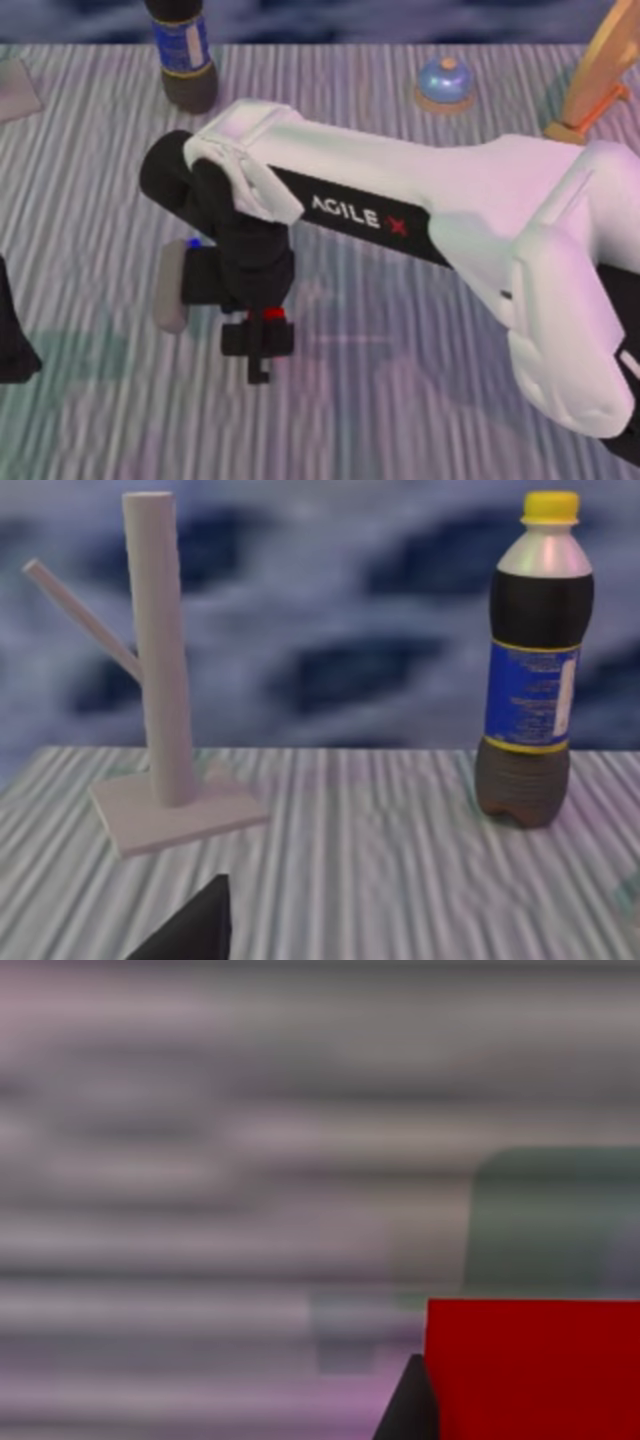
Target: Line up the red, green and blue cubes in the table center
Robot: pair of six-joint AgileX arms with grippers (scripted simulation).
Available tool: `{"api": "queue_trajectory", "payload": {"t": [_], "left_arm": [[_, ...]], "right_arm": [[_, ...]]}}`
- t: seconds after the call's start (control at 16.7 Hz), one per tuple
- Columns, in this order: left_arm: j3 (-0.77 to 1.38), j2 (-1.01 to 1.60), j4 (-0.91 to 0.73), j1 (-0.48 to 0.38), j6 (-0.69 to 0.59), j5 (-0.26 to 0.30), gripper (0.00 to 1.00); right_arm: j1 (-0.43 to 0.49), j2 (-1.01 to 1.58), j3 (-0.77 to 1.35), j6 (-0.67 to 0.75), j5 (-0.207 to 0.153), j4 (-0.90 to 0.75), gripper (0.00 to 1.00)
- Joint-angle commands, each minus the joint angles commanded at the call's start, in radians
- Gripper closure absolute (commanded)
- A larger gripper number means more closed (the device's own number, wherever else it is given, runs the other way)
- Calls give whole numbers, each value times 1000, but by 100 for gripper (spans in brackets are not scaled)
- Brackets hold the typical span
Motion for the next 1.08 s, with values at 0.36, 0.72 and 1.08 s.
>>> {"api": "queue_trajectory", "payload": {"t": [0.36, 0.72, 1.08], "left_arm": [[0, 0, 0, 0, 0, 0, 0], [0, 0, 0, 0, 0, 0, 0], [0, 0, 0, 0, 0, 0, 0]], "right_arm": [[0, 0, 0, 0, 0, 0, 47], [0, 0, 0, 0, 0, 0, 2], [0, 0, 0, 0, 0, 0, 0]]}}
